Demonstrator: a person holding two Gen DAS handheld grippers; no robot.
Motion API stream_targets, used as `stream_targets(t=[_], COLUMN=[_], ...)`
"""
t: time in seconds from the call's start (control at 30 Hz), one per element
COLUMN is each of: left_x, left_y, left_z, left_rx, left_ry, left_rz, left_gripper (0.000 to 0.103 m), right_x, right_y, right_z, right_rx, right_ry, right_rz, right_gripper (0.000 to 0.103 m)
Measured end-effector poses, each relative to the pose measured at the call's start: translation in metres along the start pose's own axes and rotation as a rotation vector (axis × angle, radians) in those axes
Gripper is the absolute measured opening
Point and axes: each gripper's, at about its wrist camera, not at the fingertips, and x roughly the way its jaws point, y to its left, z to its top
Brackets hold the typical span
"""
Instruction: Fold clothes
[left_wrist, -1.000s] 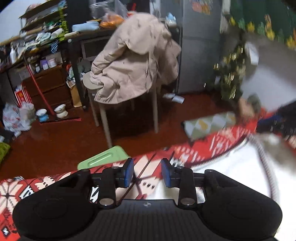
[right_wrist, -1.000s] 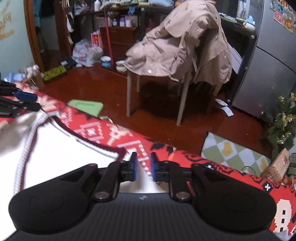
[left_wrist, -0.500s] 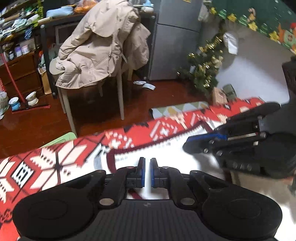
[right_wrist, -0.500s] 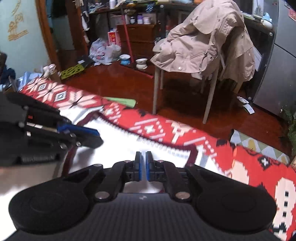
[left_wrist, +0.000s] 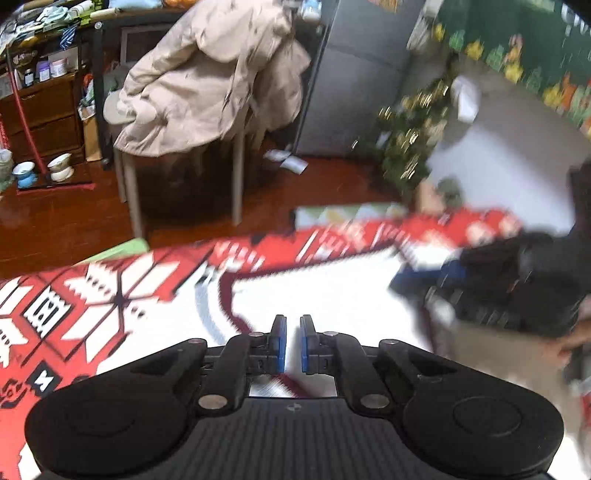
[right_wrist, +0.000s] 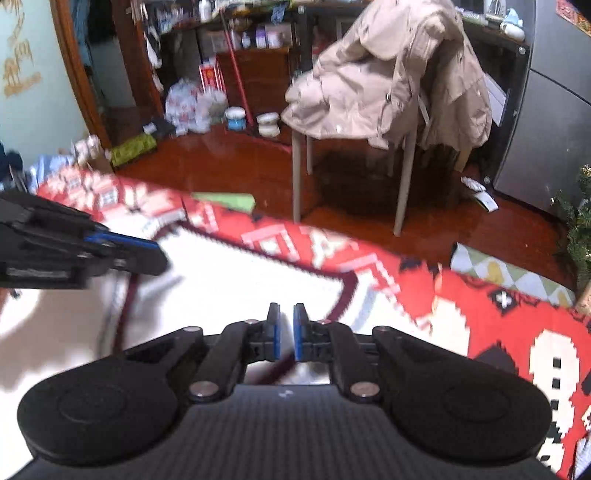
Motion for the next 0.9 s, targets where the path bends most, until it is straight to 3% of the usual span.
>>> stream_targets(t=[0.13,0.23,0.37,0.5,0.77,0.9], left_x=[0.013,0.004,-0.032,-0.055,-0.070,-0.075], left_y=[0.002,0.011,0.027,0.047,0.075,0.091], left_z=[0.009,0.017,0.012,-0.015,-0.046,-0.040], left_rx=[-0.029,-0.096,-0.127,-0.153,-0.200,-0.263], left_ry=[-0.004,-0.029,-0.064,-0.022,-0.010,-0.067], left_rz=[0.033,0.002,-0.046,-0.035,-0.006,-0.022], left_gripper=[0.006,0.006,0.007,0.002,0.003,0.009], right_x=[0.011,0.014,-0.002,0.005,0.038,0.036], right_y=[-0.001,0.003,0.023,0.049,0.060,0.069], right_z=[0.011,0.021,0.023,0.014,0.035,0.043], right_rx=[0.024,0.027,-0.044,-0.136,-0.085,-0.065], right_ry=[-0.022,-0.022,-0.045,0.005,-0.016,-0.020], right_rz=[-0.033,-0.048,0.059,0.123,0.081,0.183], right_gripper=[0.006,0.009,0.008,0.007,0.006,0.009])
